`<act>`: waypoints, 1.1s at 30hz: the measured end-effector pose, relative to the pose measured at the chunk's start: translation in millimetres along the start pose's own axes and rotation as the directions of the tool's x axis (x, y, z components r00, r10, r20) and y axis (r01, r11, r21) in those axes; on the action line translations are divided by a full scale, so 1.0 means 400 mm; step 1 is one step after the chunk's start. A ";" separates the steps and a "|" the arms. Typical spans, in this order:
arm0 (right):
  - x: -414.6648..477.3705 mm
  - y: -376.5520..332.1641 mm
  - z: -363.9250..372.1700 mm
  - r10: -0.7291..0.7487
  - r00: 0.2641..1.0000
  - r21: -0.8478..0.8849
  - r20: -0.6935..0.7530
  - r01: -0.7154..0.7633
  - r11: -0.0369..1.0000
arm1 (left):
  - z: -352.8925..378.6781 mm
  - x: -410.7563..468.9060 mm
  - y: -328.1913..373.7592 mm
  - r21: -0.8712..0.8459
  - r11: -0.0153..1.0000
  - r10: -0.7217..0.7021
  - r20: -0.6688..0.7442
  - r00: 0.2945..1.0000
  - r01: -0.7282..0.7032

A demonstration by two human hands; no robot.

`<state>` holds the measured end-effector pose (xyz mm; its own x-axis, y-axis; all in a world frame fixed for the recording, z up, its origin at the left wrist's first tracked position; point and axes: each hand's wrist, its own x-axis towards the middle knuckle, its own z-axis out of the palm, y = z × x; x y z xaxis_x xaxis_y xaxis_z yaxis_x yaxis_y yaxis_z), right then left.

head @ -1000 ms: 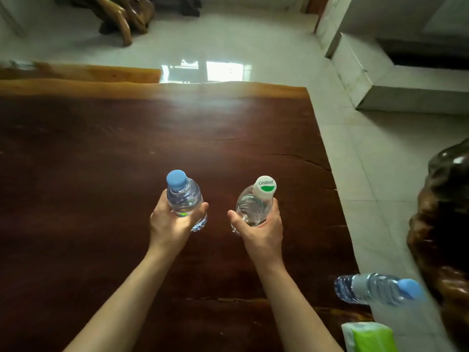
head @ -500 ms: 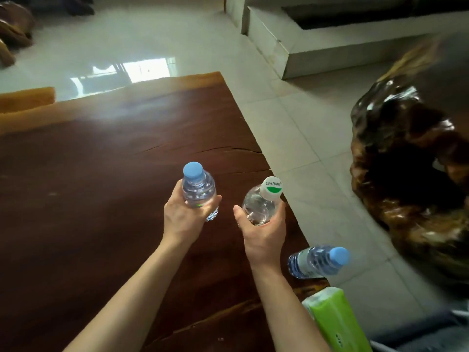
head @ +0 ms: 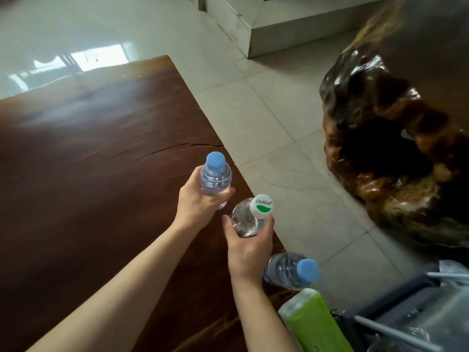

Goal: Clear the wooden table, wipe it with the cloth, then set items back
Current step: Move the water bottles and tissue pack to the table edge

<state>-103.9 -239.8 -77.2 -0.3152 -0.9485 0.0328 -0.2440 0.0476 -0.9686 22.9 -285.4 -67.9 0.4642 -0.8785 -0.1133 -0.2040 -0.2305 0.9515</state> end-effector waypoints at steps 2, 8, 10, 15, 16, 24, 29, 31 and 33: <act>0.004 0.009 0.004 0.008 1.000 0.001 -0.007 -0.008 1.000 | 0.015 0.016 -0.005 0.025 1.000 0.006 0.032 0.999 -0.007; 0.010 0.020 0.002 0.032 0.999 -0.017 -0.030 -0.033 0.999 | 0.035 0.047 -0.020 0.062 0.998 0.000 0.093 0.996 -0.006; 0.014 0.024 0.001 0.040 0.999 -0.039 -0.031 -0.041 0.998 | 0.041 0.053 -0.024 0.060 0.998 -0.001 0.111 0.994 -0.006; 0.019 0.037 -0.003 0.041 0.998 -0.085 -0.040 -0.045 0.995 | 0.056 0.061 -0.028 0.076 0.997 0.006 0.141 0.990 -0.017; 0.021 0.039 -0.002 0.038 0.999 -0.089 -0.038 -0.041 0.995 | 0.057 0.062 -0.028 0.082 0.996 0.007 0.142 0.990 -0.019; 0.015 0.038 -0.004 0.056 0.997 -0.105 0.048 -0.051 0.993 | 0.033 0.049 -0.016 0.213 0.976 -0.006 0.200 0.980 -0.037; -0.002 0.029 -0.031 0.107 0.983 -0.159 0.149 -0.083 0.984 | -0.023 -0.024 -0.021 0.337 0.933 0.049 0.221 0.974 -0.124; -0.022 0.018 -0.041 0.118 0.979 -0.186 0.165 -0.087 0.979 | -0.056 -0.071 -0.024 0.398 0.910 0.037 0.203 0.978 -0.117; -0.047 0.003 -0.054 0.147 0.971 -0.204 0.188 -0.107 0.973 | -0.095 -0.126 -0.023 0.435 0.891 0.052 0.191 0.980 -0.132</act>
<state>-118.1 -215.2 -73.5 -0.1693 -0.9731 -0.1565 -0.3909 0.2120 -0.8957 34.1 -222.9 -60.1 0.2801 -0.9529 -0.1160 -0.6175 -0.2714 0.7383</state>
